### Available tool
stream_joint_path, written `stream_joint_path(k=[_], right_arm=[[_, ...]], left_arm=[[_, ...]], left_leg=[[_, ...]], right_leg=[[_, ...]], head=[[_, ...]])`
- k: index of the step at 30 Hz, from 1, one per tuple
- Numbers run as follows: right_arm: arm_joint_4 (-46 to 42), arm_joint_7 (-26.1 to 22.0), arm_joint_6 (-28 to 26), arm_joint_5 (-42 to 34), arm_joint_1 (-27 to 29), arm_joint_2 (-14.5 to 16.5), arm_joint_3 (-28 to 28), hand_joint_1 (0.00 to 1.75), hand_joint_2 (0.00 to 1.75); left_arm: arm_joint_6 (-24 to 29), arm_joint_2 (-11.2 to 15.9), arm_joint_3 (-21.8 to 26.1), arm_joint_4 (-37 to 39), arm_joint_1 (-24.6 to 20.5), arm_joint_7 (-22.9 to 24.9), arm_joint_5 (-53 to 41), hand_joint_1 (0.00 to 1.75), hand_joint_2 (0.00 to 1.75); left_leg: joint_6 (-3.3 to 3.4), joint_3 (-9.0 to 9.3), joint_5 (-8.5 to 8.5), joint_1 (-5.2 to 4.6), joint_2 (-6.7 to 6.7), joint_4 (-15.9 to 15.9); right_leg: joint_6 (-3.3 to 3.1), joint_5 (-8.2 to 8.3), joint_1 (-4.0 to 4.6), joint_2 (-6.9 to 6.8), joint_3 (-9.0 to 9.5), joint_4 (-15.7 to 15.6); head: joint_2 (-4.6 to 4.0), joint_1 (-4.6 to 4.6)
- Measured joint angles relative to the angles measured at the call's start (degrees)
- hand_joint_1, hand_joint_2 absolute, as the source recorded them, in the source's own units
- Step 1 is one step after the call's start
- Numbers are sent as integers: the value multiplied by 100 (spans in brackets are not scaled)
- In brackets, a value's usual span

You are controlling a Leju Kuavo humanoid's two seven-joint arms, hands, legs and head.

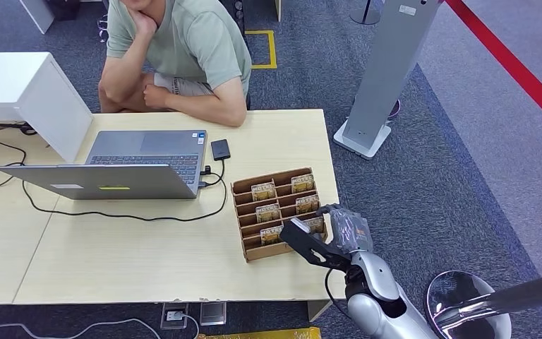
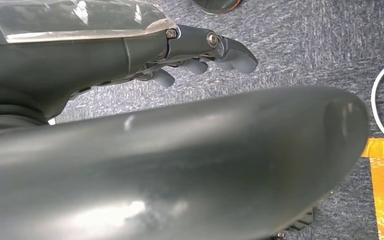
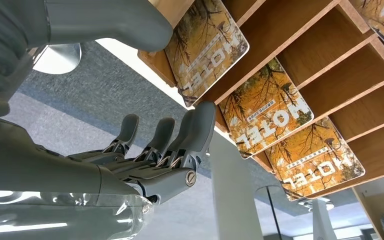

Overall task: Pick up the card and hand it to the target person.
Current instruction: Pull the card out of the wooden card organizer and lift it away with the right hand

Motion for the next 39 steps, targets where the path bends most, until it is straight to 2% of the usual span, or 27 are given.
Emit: stream_joint_path(k=[4,8,12,21,27,34,39], right_arm=[[8,-10,9,-29,0,0,0,85,175],[21,-7,32,-80,0,-1,-2,115,175],[29,14,52,-123,2,-2,-3,123,175],[29,27,55,-158,4,-2,-3,121,175],[36,25,50,-185,4,-2,-4,131,175],[49,9,38,-192,4,-2,-7,133,175],[67,-174,-176,-246,29,-1,-46,133,175]], left_arm=[[-14,0,0,0,0,-16,0,0,0],[-30,0,0,0,0,-28,0,0,0],[-46,0,0,0,0,-28,-2,0,0],[-50,0,0,0,1,-10,-2,0,0],[-13,-1,0,0,1,-16,-2,0,0],[-27,-3,0,0,1,-21,-6,0,0],[-43,-14,0,0,1,-51,-16,0,0]], left_leg=[[0,0,0,0,0,0],[0,0,0,0,0,0],[0,0,0,0,0,0],[0,2,0,0,0,0],[0,3,0,0,0,0],[0,3,0,0,0,0],[1,3,1,0,0,0]], right_leg=[[0,0,0,0,0,0],[0,0,0,1,0,0],[0,0,0,1,0,0],[0,0,0,0,1,0],[0,1,0,0,2,0],[0,1,0,1,2,0],[1,1,0,0,2,0]], head=[[0,1],[0,1],[1,-3],[0,2],[0,-2],[1,-2],[2,1]])
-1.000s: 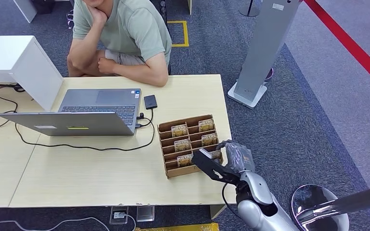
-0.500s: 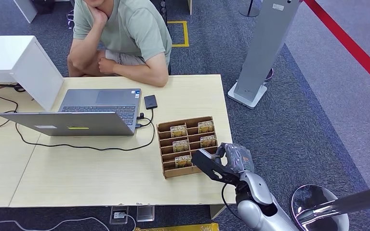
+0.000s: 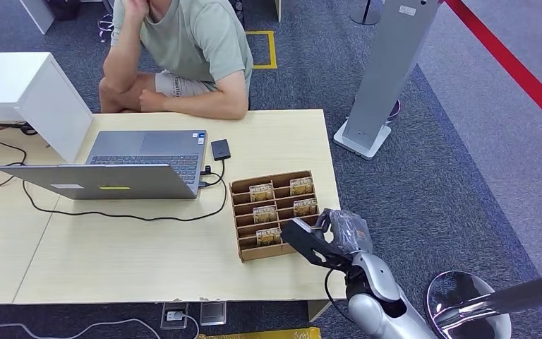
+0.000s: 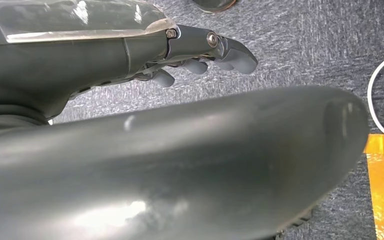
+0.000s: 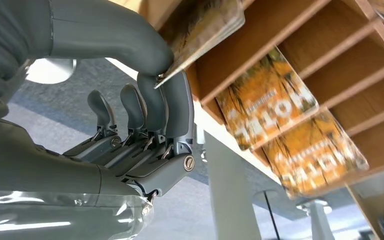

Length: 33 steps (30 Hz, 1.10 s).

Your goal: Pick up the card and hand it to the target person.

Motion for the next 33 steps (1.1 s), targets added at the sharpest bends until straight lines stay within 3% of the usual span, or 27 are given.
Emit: stream_joint_path(k=[16,26,33], right_arm=[[-287,-1873,-2257,-624,289,4,-379,133,175],[-290,-2099,-2226,-1470,157,50,-482,133,175],[380,-1897,-2039,-1839,-955,296,-379,133,175]], left_arm=[[37,-17,0,0,6,-46,19,0,0],[37,-22,0,0,4,-14,-19,0,0],[-21,-33,-16,0,-78,56,-284,0,0]], left_leg=[[0,-1,0,0,0,0],[0,-3,0,0,0,0],[0,-4,10,0,1,0]], right_leg=[[0,0,0,0,-1,0],[0,1,0,0,0,1],[-2,8,0,0,0,4]], head=[[-2,-1],[0,-2],[-2,1]])
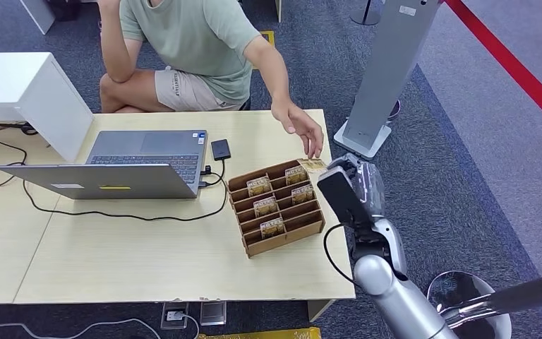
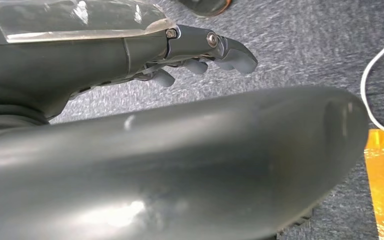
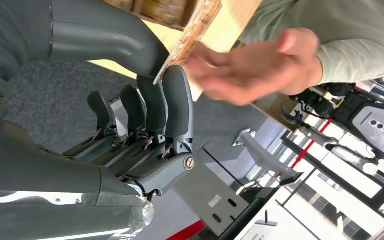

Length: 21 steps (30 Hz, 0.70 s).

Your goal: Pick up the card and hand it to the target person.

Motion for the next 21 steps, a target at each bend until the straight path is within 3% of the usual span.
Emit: stream_joint_path(k=[10,17,21], right_arm=[[2143,129,105,-118,-1878,726,269,133,175],[3418,187,218,8,-2525,1174,445,133,175],[3904,118,229,34,-2647,1346,498,0,175]], left_arm=[[-49,-16,-87,0,-190,150,-111,0,0],[-63,-16,-99,0,-165,126,-53,0,0],[-90,-16,-99,0,-146,84,-14,0,175]], left_leg=[[-3,-5,6,0,-2,0],[-3,-6,6,0,-2,0],[-3,-8,6,0,-3,0]], right_leg=[[0,4,0,-2,-2,6],[0,4,0,-4,-4,6],[0,4,0,-4,-6,5]], head=[[1,-3],[0,-2],[0,3]])
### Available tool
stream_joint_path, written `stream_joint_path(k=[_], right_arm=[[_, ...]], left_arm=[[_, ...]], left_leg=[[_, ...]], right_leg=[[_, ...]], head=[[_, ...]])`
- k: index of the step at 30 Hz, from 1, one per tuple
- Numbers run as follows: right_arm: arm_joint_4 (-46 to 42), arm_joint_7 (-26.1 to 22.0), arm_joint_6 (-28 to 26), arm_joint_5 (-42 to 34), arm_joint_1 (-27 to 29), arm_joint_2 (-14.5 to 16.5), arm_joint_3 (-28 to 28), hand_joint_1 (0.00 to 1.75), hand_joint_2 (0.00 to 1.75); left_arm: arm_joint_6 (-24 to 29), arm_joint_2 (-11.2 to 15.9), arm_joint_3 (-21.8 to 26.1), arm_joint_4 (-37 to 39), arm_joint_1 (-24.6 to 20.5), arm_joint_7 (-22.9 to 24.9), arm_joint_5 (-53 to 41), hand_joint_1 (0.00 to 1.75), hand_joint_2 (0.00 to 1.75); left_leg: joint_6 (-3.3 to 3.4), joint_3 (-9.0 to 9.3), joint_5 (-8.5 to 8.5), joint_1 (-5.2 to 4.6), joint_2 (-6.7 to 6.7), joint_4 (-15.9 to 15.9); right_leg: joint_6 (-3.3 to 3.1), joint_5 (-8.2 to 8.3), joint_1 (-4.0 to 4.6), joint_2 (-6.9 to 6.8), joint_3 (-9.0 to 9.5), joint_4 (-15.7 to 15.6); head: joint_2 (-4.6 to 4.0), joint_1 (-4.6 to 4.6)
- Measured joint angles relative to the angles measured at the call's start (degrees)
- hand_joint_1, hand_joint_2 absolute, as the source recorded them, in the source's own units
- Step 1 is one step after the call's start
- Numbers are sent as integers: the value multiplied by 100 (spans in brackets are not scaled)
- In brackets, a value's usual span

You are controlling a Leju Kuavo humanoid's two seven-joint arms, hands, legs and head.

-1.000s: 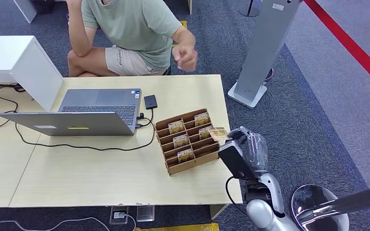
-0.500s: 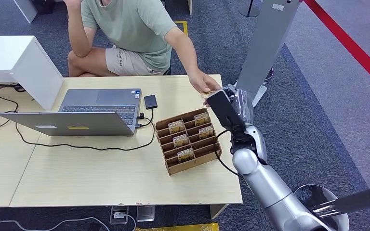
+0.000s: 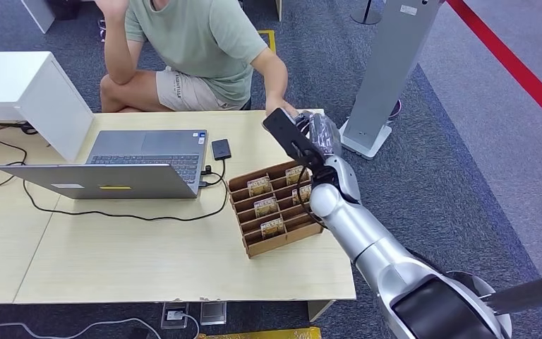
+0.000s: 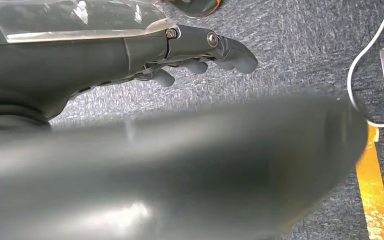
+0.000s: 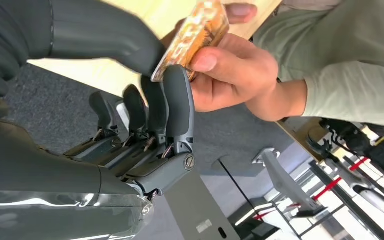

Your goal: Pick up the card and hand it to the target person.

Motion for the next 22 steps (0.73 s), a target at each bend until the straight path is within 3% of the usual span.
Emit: stream_joint_path(k=[6,10,16,22], right_arm=[[498,-179,-11,-51,-123,182,90,0,175],[685,-305,-92,-189,-216,252,120,0,175],[662,-550,-355,-577,-240,238,115,0,175],[-147,-379,-383,-751,-6,-59,53,0,175]], left_arm=[[-88,0,-2,0,27,-90,15,0,175],[-77,0,-2,1,72,-133,90,0,0],[-68,0,0,2,152,-227,209,0,0],[-40,3,8,2,216,-245,300,0,0]], left_leg=[[0,0,0,0,0,0],[0,1,0,0,1,0],[0,2,0,0,2,2],[0,3,0,0,2,4]], right_leg=[[0,0,0,1,-3,0],[0,0,0,1,-3,-1],[0,0,0,2,-5,-1],[0,0,0,2,-5,-3]], head=[[-1,-3],[0,-7],[-1,-5],[0,-1]])
